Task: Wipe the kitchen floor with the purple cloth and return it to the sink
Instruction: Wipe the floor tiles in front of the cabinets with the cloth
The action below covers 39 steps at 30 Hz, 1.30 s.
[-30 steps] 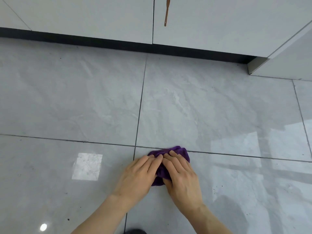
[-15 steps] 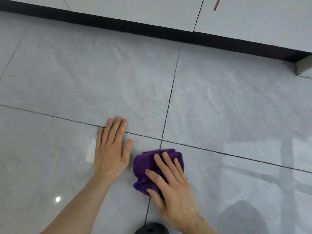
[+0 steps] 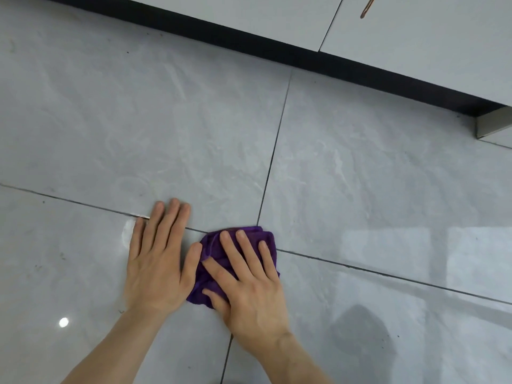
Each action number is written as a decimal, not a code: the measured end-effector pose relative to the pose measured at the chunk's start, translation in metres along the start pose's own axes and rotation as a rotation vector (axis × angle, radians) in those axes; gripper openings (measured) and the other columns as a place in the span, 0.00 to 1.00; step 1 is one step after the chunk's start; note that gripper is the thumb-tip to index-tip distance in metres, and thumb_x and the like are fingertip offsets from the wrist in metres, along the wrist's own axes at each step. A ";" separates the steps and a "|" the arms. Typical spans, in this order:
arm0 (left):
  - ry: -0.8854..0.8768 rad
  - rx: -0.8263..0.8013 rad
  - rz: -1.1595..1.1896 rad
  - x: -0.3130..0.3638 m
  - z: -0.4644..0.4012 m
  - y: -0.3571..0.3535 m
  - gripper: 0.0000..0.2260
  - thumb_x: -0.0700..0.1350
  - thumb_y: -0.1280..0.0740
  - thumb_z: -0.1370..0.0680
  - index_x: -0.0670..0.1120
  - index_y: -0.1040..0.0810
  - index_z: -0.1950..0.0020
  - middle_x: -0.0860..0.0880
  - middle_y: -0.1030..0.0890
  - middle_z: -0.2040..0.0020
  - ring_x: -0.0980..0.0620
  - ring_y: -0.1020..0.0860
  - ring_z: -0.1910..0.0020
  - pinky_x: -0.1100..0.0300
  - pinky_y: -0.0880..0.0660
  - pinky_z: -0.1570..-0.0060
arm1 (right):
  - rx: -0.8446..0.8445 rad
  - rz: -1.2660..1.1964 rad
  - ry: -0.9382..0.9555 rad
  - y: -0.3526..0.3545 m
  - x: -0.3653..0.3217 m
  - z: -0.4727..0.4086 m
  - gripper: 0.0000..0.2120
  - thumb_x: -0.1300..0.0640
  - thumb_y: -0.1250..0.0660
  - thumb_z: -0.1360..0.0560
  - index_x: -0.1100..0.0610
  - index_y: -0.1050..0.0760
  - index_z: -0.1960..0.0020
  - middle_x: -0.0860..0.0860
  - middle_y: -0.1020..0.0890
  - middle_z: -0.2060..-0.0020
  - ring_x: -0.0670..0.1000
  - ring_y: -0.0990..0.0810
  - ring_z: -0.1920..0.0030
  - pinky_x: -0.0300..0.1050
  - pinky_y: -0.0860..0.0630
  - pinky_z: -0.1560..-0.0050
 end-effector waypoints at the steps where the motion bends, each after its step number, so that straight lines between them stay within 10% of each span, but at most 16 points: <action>1: -0.002 0.005 -0.001 0.000 0.000 0.000 0.30 0.61 0.56 0.16 0.51 0.49 0.15 0.52 0.47 0.14 0.50 0.50 0.15 0.50 0.57 0.17 | 0.013 -0.010 -0.003 0.000 0.002 -0.001 0.23 0.37 0.46 0.17 0.40 0.36 0.24 0.49 0.40 0.18 0.53 0.47 0.17 0.61 0.46 0.19; 26: -0.002 0.059 0.097 0.027 -0.004 0.021 0.33 0.62 0.48 0.19 0.46 0.41 0.17 0.47 0.38 0.17 0.47 0.44 0.16 0.44 0.52 0.18 | 0.210 -0.038 -0.588 0.075 0.155 0.049 0.27 0.41 0.41 0.18 0.46 0.38 0.21 0.51 0.40 0.18 0.55 0.47 0.17 0.61 0.44 0.20; 34: -0.468 -0.022 0.325 0.174 -0.035 0.036 0.29 0.54 0.34 0.22 0.51 0.34 0.21 0.53 0.30 0.22 0.50 0.34 0.22 0.49 0.37 0.23 | 0.082 -0.258 -0.488 0.100 0.182 0.081 0.46 0.34 0.28 0.29 0.46 0.45 0.18 0.40 0.43 0.19 0.41 0.52 0.18 0.46 0.45 0.20; 39: -0.823 -0.246 0.164 0.259 -0.035 0.017 0.33 0.50 0.34 0.22 0.54 0.41 0.18 0.56 0.42 0.16 0.55 0.49 0.16 0.55 0.57 0.17 | 0.037 -0.225 -0.478 0.106 0.191 0.084 0.47 0.41 0.21 0.33 0.49 0.38 0.20 0.44 0.38 0.20 0.46 0.43 0.19 0.46 0.34 0.25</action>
Point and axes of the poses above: each hand's wrist, its own z-axis away from the middle knuckle, its own y-axis out of the back of the hand, x = y × z, the point moved 6 cm from there along -z, towards the middle knuckle
